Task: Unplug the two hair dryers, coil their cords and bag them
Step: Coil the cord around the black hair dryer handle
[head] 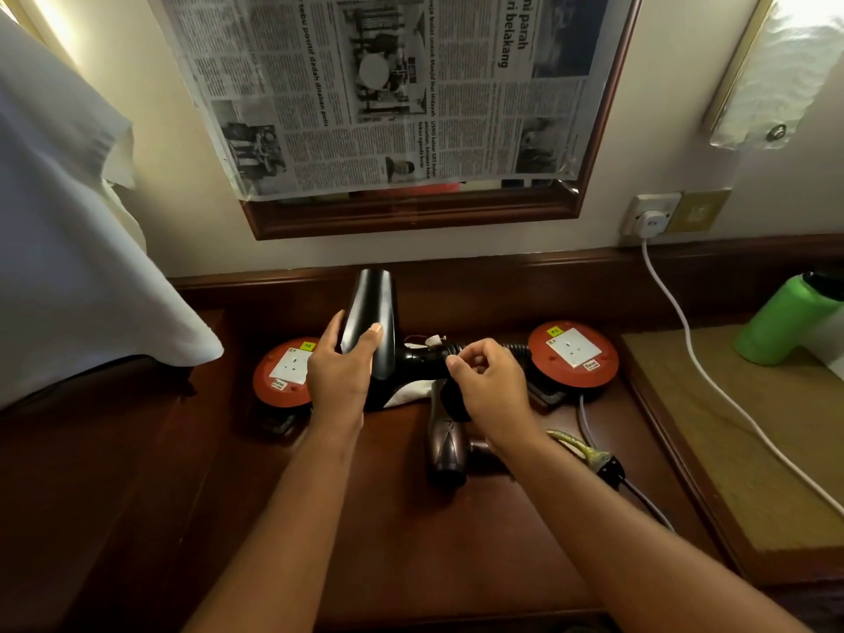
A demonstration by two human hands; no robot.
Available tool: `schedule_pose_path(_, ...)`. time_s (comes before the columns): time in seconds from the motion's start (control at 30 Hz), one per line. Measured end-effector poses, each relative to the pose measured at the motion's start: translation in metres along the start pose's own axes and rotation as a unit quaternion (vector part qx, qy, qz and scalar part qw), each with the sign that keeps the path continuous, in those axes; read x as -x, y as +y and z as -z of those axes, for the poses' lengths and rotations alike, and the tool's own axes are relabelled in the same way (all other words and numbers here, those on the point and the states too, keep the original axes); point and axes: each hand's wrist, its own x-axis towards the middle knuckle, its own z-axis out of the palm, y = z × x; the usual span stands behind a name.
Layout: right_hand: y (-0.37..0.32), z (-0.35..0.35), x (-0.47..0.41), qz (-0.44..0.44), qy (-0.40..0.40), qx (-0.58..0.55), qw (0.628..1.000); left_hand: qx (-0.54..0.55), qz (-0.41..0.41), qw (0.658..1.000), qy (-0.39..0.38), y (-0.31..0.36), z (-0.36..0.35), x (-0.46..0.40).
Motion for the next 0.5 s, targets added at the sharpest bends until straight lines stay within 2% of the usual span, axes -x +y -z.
schedule_pose_path(0.1, 0.004, 0.0, 0.01, 0.108, 0.022, 0.035, 0.993, 0.026, 0.016, 1.0, 0.005, 0.0, -0.001, 0.0)
schedule_pose_path(0.17, 0.006, 0.0, 0.014, 0.141, 0.011, 0.034, 0.989, 0.055, 0.031, 0.998, 0.009, 0.0, -0.001, 0.0)
schedule_pose_path(0.27, 0.012, -0.002, 0.013, 0.167, -0.011, 0.067, 0.984, 0.076, 0.054, 0.996, 0.006, -0.002, 0.002, -0.001)
schedule_pose_path(0.37, 0.017, 0.0, 0.007, 0.186, -0.016, 0.164, 0.969, 0.089, 0.076, 0.993, -0.006, -0.005, 0.008, -0.001)
schedule_pose_path(0.5, 0.013, 0.004, 0.003, 0.165, -0.089, 0.209, 0.96, 0.092, 0.109, 0.99, -0.011, -0.013, 0.017, -0.004)
